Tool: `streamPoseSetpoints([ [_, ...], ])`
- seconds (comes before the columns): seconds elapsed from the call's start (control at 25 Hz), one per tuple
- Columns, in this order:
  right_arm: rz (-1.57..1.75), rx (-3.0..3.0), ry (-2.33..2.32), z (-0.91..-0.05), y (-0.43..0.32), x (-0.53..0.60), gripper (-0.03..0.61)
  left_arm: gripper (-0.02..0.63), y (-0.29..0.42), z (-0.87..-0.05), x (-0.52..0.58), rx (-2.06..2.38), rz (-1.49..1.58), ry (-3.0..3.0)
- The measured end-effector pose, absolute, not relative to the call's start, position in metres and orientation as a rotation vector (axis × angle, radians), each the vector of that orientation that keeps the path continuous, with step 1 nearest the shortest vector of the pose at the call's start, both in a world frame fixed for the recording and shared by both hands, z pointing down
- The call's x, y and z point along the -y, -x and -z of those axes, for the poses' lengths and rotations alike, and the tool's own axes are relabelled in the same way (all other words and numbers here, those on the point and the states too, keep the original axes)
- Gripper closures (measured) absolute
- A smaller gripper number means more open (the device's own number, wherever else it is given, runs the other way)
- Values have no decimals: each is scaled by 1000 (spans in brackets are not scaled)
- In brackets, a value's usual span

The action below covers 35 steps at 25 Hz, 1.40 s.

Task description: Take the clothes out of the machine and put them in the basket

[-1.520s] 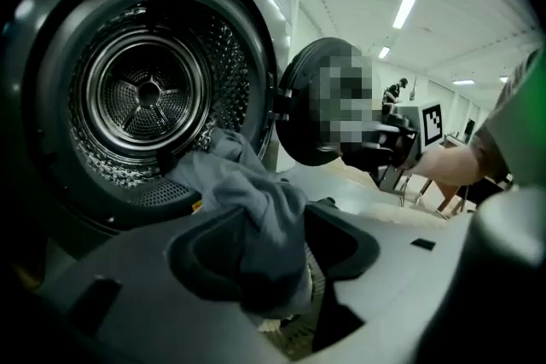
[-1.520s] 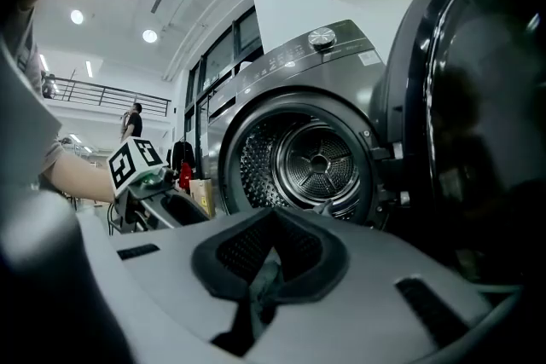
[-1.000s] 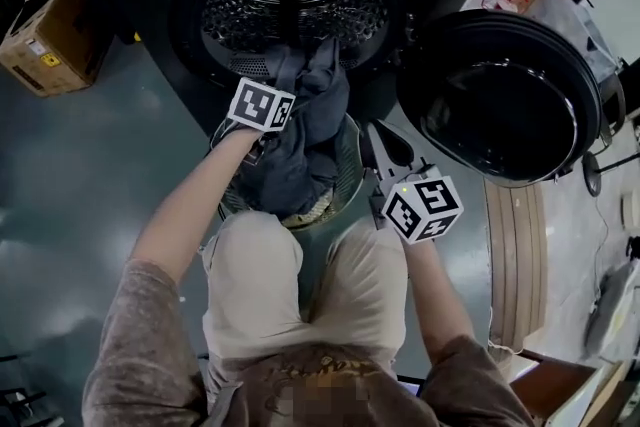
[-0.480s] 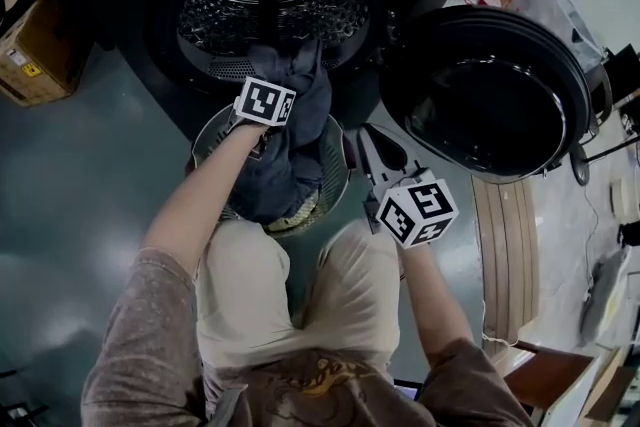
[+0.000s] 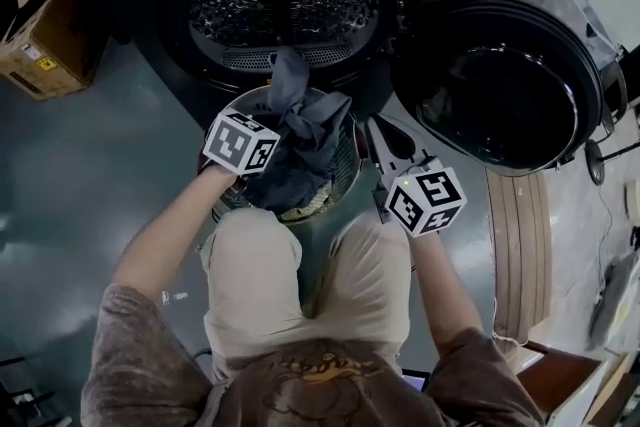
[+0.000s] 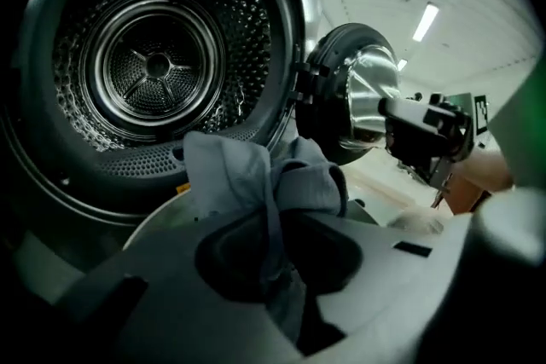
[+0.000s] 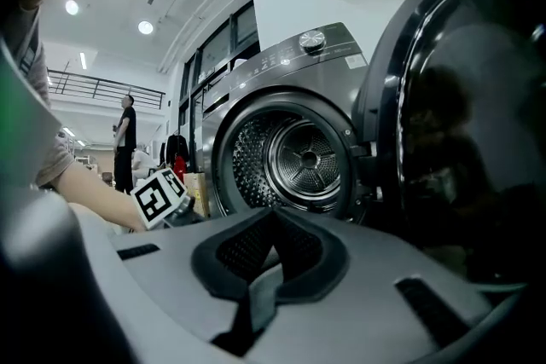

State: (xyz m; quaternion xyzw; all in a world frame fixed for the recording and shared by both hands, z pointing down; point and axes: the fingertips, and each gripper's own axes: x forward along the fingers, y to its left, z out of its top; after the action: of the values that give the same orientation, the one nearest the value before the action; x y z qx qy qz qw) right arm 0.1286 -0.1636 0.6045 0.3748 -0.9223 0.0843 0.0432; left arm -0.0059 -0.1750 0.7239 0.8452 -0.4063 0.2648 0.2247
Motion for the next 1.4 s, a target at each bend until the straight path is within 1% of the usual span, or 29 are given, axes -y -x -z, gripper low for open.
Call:
streamPoseSetpoints([
  [0.24,-262,2842,-1084,-607,-117,165,581,550,15,-721,125,1073,-717,-2324],
  [0.36,-275,2843,-1059,-614,-108,167,581,453,25,-713,118,1085,-652,-2320],
  [0.44,-291,2838,-1045,-618,-102,169,581,423,33,-705,119,1102,-604,-2321],
  [0.64,-339,2812,-1016,-617,-81,178,581,414,49,-676,135,1155,-523,-2358],
  [0.76,-385,2801,-1001,-599,-66,184,581,414,54,-641,143,1159,-461,-2403],
  [0.88,-419,2792,-983,-557,-51,189,581,414,57,-587,150,1133,-394,-2453],
  [1.04,-477,2763,-980,-479,-38,188,581,414,66,-496,154,1110,-324,-2470],
  [1.24,-487,2755,-947,-341,-25,184,581,421,79,-352,147,1114,-327,-2491],
  [1.32,-475,2763,-935,-283,-20,184,581,446,84,-292,144,1125,-306,-2494],
  [1.4,-468,2764,-924,-232,-15,180,581,453,88,-239,140,1116,-277,-2489],
])
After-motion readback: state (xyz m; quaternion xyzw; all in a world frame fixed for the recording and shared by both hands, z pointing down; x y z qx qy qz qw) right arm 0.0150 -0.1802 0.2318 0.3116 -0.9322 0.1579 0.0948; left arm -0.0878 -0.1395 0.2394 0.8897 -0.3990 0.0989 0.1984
